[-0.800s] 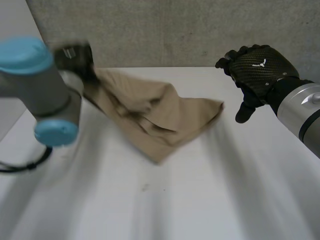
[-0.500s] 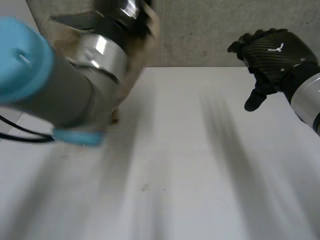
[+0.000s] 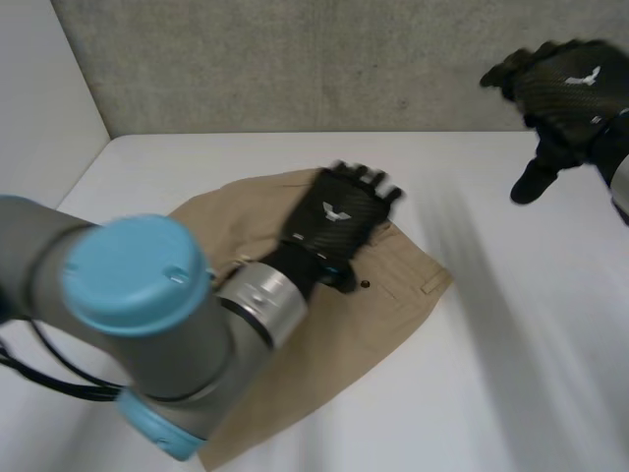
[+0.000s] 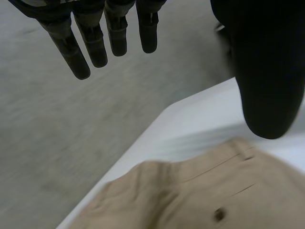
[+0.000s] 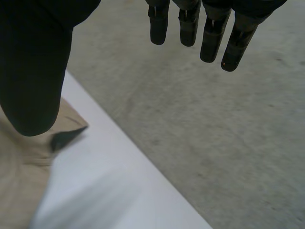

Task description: Fold the shorts.

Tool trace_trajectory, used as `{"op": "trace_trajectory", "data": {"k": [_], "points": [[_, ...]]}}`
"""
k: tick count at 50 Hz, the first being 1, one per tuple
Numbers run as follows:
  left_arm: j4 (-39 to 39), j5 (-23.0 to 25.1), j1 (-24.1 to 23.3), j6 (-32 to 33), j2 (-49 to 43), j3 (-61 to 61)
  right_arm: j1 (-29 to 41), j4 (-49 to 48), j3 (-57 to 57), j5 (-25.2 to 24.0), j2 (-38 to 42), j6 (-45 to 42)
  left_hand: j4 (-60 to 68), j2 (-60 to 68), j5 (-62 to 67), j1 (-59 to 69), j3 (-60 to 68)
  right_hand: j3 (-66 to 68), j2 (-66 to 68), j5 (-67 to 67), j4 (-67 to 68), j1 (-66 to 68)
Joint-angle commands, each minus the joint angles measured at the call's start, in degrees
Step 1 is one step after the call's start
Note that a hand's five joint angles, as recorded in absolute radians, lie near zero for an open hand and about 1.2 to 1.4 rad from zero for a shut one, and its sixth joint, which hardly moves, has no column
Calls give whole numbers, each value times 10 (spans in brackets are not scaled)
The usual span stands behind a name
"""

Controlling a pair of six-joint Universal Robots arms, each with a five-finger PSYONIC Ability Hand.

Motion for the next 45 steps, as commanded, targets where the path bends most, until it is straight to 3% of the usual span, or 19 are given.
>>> {"op": "trace_trajectory", "data": {"k": [1,5,10,20,45], "points": [[-75,-106,51,-57,89,-87,3,-10,76,-128,30,-108,11,13,19,5,9,-21,-25,-37,-32,5],[-110,-173,51,-99,113,-122,3,-14,94,-181,95,-179,11,13,19,5,9,-21,-25,-37,-32,5],[-155,-218,46,-141,120,-156,2,-16,82,-186,177,-239,11,13,19,5,9,-17,-21,-33,-28,9],[-201,-238,21,-181,119,-210,0,-103,30,-175,305,-251,13,14,20,6,10,133,129,117,122,158],[-216,-262,-19,-183,120,-256,-3,-133,-56,-165,419,-255,65,67,72,58,62,263,259,247,251,288]]}}
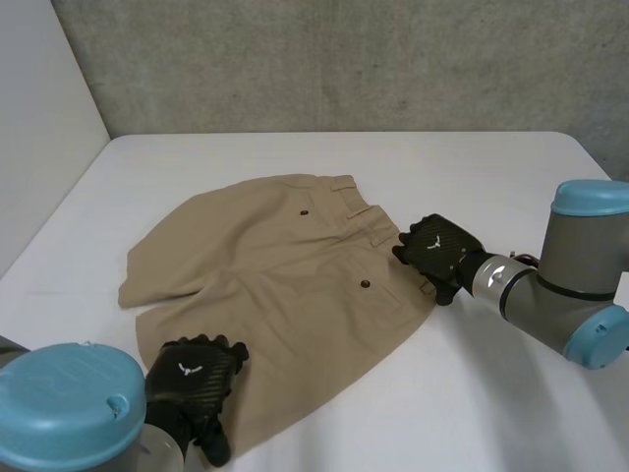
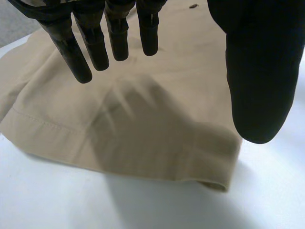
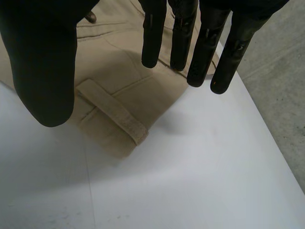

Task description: Fold the shorts.

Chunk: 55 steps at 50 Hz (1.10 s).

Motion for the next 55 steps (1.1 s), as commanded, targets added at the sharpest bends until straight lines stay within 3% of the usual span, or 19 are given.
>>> {"op": "trace_trajectory", "data": {"k": [1,5,10,28,29,34,39,55], "points": [[-6,-15,-12,-1,1,-4,0,0,-15,1,15,0,37,36,36,40,37,114,115,133,113,154],[-6,-16,-13,-1,1,-4,0,0,-22,1,23,0,38,38,38,41,39,203,204,222,202,243],[-6,-16,-14,-1,1,-5,-1,0,-30,1,28,-1,82,81,81,85,83,518,519,537,517,558],[-5,-18,-35,-1,0,-13,3,5,-6,8,-23,12,92,92,92,95,93,519,520,538,518,559],[-4,-18,-35,-1,0,-11,3,5,-6,8,-24,18,92,92,92,95,93,418,419,437,417,458],[-4,-20,-33,0,1,-9,0,4,-5,8,-20,28,92,92,92,95,93,175,176,194,174,215],[-5,-30,-32,0,1,-11,-9,4,1,10,-20,25,92,92,92,95,93,25,26,44,24,65],[-5,-34,-32,0,1,-13,-34,2,6,1,-9,21,92,92,92,95,93,77,78,96,76,117]]}}
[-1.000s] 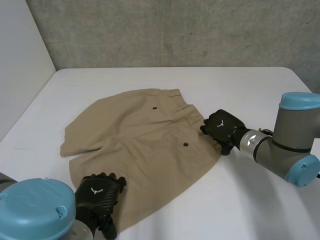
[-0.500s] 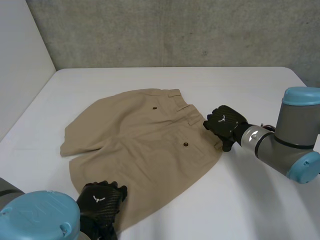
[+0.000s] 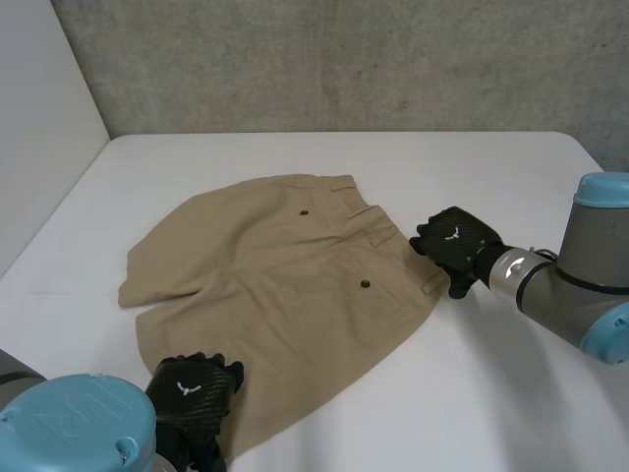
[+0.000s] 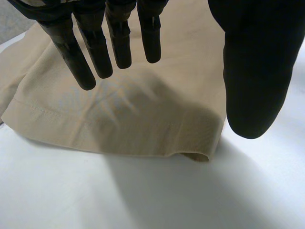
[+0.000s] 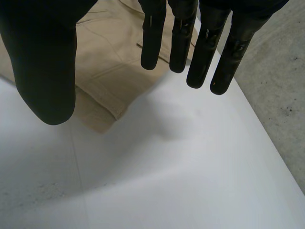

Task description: Fold the shorts.

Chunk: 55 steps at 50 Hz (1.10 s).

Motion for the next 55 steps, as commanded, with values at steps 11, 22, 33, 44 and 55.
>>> {"op": "trace_trajectory", "data": {"k": [11,22,33,44,55], "points": [[0,0,1,0,0,-1,-8,-7,-14,-7,31,-1,43,42,40,51,44,120,119,119,122,156],[0,1,1,0,0,-4,-1,-41,-25,-5,47,1,41,40,38,49,42,169,168,168,171,205],[0,0,1,0,0,-4,2,-48,-40,-6,58,4,38,37,35,46,39,181,180,179,182,216],[0,1,3,0,-1,-8,3,-38,-38,-17,57,8,38,37,35,46,39,451,450,450,453,487],[0,1,1,0,-1,-8,8,-24,-47,-20,39,67,30,28,26,37,30,510,509,509,512,546]]}}
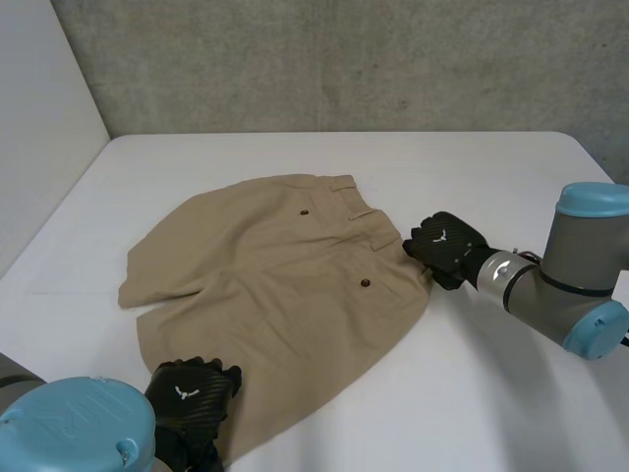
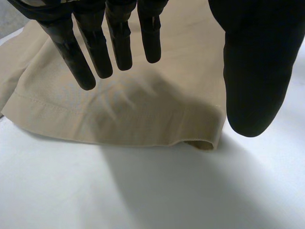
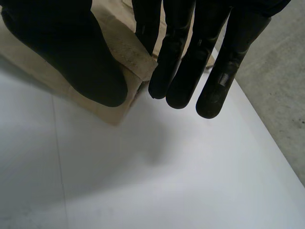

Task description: Fold the shorts.

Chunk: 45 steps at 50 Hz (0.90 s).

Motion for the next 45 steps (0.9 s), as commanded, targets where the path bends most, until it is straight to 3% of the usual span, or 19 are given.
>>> {"op": "trace_trajectory", "data": {"k": [1,29,45], "points": [[0,1,-2,0,0,0,2,4,-5,17,-19,65,28,16,20,36,29,124,125,144,119,244],[5,2,-1,0,-28,4,9,5,16,23,-38,88,46,35,39,54,47,124,125,144,119,244],[50,1,1,3,-68,7,9,3,31,23,-45,88,196,184,188,204,197,124,125,144,119,244]]}}
